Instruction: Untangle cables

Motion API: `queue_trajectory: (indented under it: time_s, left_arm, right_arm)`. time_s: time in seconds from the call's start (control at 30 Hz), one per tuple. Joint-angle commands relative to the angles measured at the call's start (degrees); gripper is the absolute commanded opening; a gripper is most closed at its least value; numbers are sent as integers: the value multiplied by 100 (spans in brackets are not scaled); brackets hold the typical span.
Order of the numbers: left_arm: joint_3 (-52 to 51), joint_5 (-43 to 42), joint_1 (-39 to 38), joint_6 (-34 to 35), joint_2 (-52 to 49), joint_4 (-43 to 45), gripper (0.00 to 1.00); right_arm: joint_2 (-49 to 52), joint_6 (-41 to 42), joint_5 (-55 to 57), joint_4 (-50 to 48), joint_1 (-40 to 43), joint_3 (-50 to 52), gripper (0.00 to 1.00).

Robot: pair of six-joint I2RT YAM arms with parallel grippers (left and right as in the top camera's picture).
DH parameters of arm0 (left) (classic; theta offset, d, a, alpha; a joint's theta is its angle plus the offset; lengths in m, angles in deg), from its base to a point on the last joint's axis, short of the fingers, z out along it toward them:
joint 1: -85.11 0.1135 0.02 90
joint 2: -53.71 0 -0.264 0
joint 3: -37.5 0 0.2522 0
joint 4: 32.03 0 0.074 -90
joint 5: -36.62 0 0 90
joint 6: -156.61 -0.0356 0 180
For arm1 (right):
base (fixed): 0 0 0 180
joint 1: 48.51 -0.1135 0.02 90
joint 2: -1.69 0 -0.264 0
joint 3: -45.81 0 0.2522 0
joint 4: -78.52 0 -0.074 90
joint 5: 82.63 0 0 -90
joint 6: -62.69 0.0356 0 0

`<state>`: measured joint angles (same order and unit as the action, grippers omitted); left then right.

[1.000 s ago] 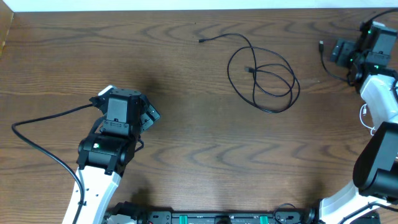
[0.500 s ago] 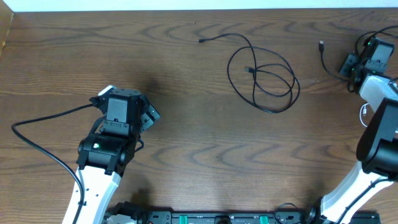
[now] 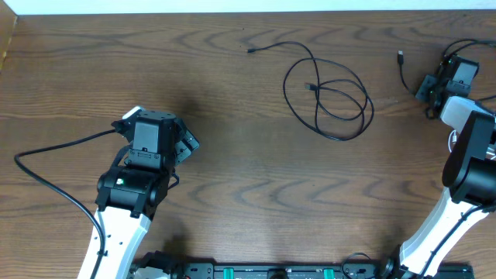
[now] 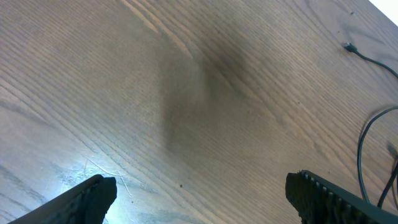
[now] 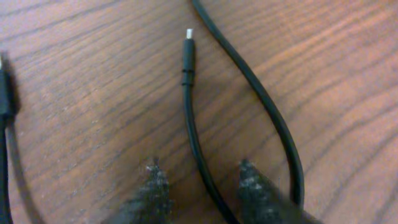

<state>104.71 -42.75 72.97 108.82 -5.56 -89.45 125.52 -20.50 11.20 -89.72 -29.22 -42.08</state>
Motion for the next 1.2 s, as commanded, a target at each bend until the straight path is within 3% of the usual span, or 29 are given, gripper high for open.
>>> queue_trajectory:
  time_s: [0.0, 0.23, 0.53, 0.77, 0.83, 0.97, 1.07, 1.17]
  left_arm:
    - [76, 37, 24, 31, -20, -26, 94]
    - [76, 37, 24, 31, -20, -26, 94]
    - [76, 37, 24, 33, -20, -26, 94]
    - [76, 37, 24, 33, -20, -26, 94]
    - [76, 37, 24, 31, -20, -26, 94]
    - [76, 37, 24, 33, -20, -26, 94]
    - [76, 37, 24, 31, -20, -26, 94]
    - [76, 37, 24, 33, -20, -26, 94]
  right_arm:
    - [245, 7, -144, 94, 22, 20, 1]
    - [22, -31, -437, 289, 26, -313, 1]
    - [-1095, -1064, -1613, 319, -22, -446, 1]
    - [-1224, -1853, -3008, 726, -251, -446, 1]
    - [-1178, -2133, -2981, 866, -365, -444, 1]
    - [-951, -2208, -1810, 859, -542, -444, 2]
    - [-837, -1884, -1038, 909, -551, -444, 14]
    - [-839, -1062, -476, 931, -492, -442, 40]
